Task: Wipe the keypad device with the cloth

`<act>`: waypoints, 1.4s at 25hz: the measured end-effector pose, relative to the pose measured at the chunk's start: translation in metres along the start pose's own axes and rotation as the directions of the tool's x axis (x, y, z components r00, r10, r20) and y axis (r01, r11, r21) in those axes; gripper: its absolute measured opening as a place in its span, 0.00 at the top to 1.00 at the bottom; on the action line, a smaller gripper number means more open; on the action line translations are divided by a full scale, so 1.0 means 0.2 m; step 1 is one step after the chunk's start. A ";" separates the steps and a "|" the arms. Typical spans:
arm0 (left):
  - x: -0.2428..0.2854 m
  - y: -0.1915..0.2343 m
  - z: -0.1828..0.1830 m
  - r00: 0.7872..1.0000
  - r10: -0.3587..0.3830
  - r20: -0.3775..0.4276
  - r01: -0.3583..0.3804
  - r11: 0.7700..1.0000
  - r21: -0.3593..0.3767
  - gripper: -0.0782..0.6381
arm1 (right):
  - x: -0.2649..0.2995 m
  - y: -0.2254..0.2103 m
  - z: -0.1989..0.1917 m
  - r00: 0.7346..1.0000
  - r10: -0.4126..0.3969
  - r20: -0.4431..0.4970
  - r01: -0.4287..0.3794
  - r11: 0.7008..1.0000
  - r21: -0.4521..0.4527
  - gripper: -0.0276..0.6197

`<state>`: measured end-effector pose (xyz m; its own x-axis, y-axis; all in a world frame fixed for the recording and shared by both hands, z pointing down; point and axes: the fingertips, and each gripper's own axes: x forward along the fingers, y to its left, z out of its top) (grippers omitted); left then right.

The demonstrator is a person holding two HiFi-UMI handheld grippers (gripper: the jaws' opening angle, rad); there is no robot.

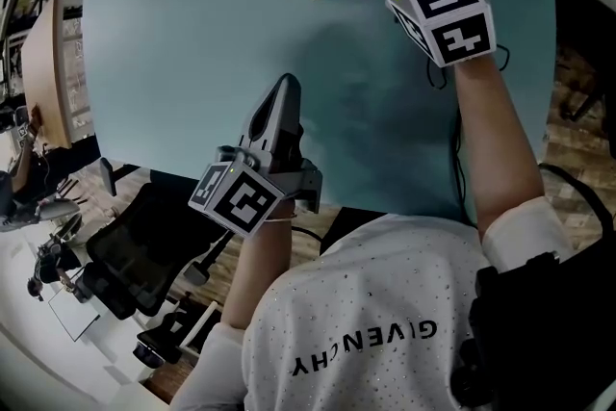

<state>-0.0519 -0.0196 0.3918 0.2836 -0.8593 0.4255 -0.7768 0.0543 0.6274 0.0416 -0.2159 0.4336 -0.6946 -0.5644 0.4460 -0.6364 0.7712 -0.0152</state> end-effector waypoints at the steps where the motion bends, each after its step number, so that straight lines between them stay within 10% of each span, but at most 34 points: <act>1: 0.00 0.00 0.00 1.000 0.003 -0.002 -0.003 1.000 0.002 0.87 | 0.00 -0.02 -0.01 1.000 -0.011 0.000 0.011 1.000 0.011 0.78; 12: -0.04 0.03 -0.03 1.000 0.017 0.005 -0.017 1.000 -0.010 0.87 | -0.01 -0.16 -0.04 0.990 -0.137 -0.035 0.140 0.985 0.105 0.77; 16: -0.04 0.02 -0.02 1.000 0.014 0.009 -0.014 1.000 -0.015 0.87 | -0.03 0.16 0.12 0.993 0.078 0.084 -0.077 0.997 -0.022 0.77; 19: -0.04 0.02 -0.02 1.000 0.004 0.007 -0.004 1.000 -0.014 0.87 | -0.03 0.45 0.13 0.967 0.247 0.068 -0.228 0.949 -0.217 0.77; 24: -0.04 0.00 0.00 1.000 -0.008 0.015 0.009 1.000 -0.010 0.87 | 0.03 0.57 -0.01 0.972 0.217 -0.090 -0.234 0.847 -0.478 0.77; 35: -0.04 0.02 -0.01 1.000 -0.009 0.016 0.009 1.000 -0.025 0.87 | 0.04 0.26 -0.03 0.990 0.127 -0.057 -0.137 0.962 -0.236 0.77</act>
<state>-0.0559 -0.0116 0.3931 0.2811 -0.8680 0.4092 -0.7597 0.0593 0.6476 0.0054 -0.1778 0.4417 -0.7492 -0.4444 0.4911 -0.4382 0.8886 0.1355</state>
